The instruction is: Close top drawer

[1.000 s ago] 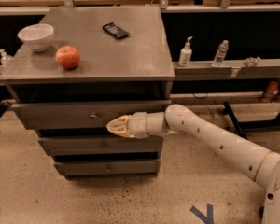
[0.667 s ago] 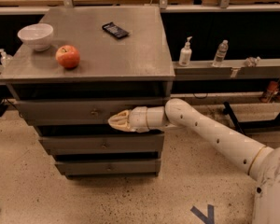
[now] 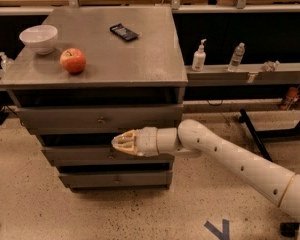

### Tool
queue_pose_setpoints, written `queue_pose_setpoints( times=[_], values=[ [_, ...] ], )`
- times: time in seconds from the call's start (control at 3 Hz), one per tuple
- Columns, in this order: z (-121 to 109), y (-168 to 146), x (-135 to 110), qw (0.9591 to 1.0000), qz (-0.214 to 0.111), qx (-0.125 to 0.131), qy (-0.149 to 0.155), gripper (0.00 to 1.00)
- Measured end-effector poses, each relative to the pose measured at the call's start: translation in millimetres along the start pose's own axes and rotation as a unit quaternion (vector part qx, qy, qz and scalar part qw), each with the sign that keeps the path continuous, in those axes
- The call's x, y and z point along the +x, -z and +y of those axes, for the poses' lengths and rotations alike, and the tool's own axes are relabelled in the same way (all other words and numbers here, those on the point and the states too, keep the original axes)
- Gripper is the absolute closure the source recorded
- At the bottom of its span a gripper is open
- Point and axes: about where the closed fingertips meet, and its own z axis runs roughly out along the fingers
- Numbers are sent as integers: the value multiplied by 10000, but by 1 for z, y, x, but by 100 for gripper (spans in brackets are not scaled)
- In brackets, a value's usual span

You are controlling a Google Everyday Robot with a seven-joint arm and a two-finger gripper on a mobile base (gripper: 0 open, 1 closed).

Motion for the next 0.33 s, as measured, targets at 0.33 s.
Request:
queue_pose_setpoints(
  times=[0.33],
  values=[
    [51,9,-26,9992,-355,-170,47,100]
  ],
)
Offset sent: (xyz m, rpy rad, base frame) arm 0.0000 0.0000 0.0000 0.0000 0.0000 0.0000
